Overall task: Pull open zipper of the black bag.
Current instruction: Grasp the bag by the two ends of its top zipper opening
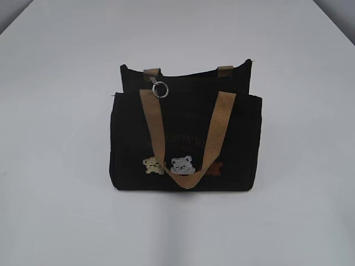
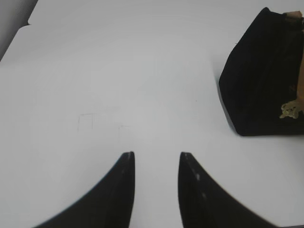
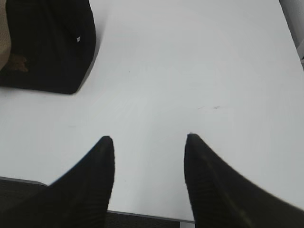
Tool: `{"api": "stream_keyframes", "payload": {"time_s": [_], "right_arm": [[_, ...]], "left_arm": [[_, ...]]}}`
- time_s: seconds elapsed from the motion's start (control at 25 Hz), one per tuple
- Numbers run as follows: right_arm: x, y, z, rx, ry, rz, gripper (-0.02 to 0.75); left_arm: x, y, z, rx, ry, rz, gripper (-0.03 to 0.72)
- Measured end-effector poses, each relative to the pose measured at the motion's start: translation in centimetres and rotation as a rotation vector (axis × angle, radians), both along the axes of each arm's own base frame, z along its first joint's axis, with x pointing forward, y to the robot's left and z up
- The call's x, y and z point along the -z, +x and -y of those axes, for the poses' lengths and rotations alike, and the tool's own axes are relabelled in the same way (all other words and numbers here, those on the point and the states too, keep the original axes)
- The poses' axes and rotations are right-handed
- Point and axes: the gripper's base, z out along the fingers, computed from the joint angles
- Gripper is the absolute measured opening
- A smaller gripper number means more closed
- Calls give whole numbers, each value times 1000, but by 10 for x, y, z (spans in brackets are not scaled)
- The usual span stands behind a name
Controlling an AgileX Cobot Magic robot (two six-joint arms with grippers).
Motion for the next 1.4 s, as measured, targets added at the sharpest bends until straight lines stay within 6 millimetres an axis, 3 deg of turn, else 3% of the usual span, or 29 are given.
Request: {"api": "stream_keyframes", "payload": {"time_s": [0.84,0.96,1.16,1.4], "right_arm": [[0,0,0,0,0,0,379],[0,0,0,0,0,0,379],[0,0,0,0,0,0,379],[0,0,0,0,0,0,379]], "left_arm": [[0,0,3,19,-27,1,237],[-12,6,11,102,-77,67,245],[-36,52,33,371,30,275,343],[-20,139,55,619,92,212,422]]}}
